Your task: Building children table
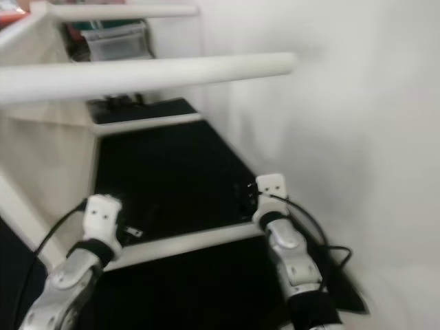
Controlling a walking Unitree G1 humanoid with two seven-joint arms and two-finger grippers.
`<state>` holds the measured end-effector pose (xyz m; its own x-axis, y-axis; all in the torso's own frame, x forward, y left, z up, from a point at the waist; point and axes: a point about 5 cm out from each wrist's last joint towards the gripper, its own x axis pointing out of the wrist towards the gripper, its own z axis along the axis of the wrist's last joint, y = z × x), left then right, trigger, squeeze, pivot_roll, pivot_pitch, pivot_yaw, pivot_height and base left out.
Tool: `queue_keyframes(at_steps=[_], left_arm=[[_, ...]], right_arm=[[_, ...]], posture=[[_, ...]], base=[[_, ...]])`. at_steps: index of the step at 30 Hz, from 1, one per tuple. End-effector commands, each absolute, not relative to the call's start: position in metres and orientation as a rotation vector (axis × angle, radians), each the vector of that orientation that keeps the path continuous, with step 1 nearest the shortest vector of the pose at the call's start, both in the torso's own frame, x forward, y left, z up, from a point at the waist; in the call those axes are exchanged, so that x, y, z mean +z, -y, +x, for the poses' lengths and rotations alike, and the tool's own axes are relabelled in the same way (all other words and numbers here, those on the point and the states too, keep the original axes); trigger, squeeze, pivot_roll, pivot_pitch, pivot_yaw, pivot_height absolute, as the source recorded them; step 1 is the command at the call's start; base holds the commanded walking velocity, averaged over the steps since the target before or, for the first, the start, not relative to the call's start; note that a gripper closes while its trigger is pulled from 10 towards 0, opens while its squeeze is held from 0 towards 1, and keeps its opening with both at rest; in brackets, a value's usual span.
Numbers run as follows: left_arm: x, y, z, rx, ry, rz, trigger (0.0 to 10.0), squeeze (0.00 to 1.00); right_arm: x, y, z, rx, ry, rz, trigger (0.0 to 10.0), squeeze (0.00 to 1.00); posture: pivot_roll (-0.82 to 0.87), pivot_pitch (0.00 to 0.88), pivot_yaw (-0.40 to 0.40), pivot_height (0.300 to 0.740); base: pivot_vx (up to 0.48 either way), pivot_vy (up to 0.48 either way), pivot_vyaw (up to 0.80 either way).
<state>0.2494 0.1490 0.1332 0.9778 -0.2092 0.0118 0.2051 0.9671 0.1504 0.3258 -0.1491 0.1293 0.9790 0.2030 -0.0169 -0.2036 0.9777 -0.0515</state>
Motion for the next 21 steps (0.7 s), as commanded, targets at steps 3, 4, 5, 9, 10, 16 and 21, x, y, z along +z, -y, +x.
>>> queue_keyframes(at_steps=[3,4,5,9,10,16,21], left_arm=[[0.133,-0.144,0.243,-0.183,-0.002,0.193,10.0,0.0],[0.133,-0.144,0.243,-0.183,-0.002,0.193,10.0,0.0],[0.134,-0.144,0.24,-0.165,-0.013,0.197,10.0,0.0],[0.132,-0.142,0.237,-0.158,-0.032,0.182,0.0,0.0],[0.131,-0.141,0.236,-0.166,-0.038,0.174,0.0,0.0],[0.133,-0.134,0.235,-0.213,-0.039,0.16,0.0,0.0],[0.136,-0.132,0.233,-0.227,-0.036,0.166,0.0,0.0]], right_arm=[[0.121,0.155,0.322,0.203,-0.043,-0.048,10.0,0.0],[0.121,0.155,0.322,0.203,-0.043,-0.048,10.0,0.0],[0.121,0.155,0.323,0.208,-0.046,-0.049,10.0,0.0],[0.12,0.156,0.323,0.219,-0.048,-0.057,10.0,0.0],[0.12,0.156,0.323,0.224,-0.047,-0.057,10.0,0.0],[0.12,0.155,0.321,0.261,-0.042,-0.078,10.0,0.0],[0.119,0.153,0.32,0.267,-0.048,-0.075,10.0,0.0]], posture=[[-0.05,0.0,0.022,0.74],[-0.05,0.0,0.022,0.74],[-0.05,0.0,0.021,0.74],[-0.05,0.0,0.025,0.74],[-0.05,0.0,0.024,0.74],[-0.05,0.0,0.022,0.74],[-0.05,0.0,0.023,0.74]], base=[[0.0,0.0,0.0],[0.0,0.0,0.0],[0.0,0.0,0.0],[0.0,0.0,0.0],[0.0,0.0,0.0],[0.0,0.0,0.27],[0.0,0.0,0.8]])
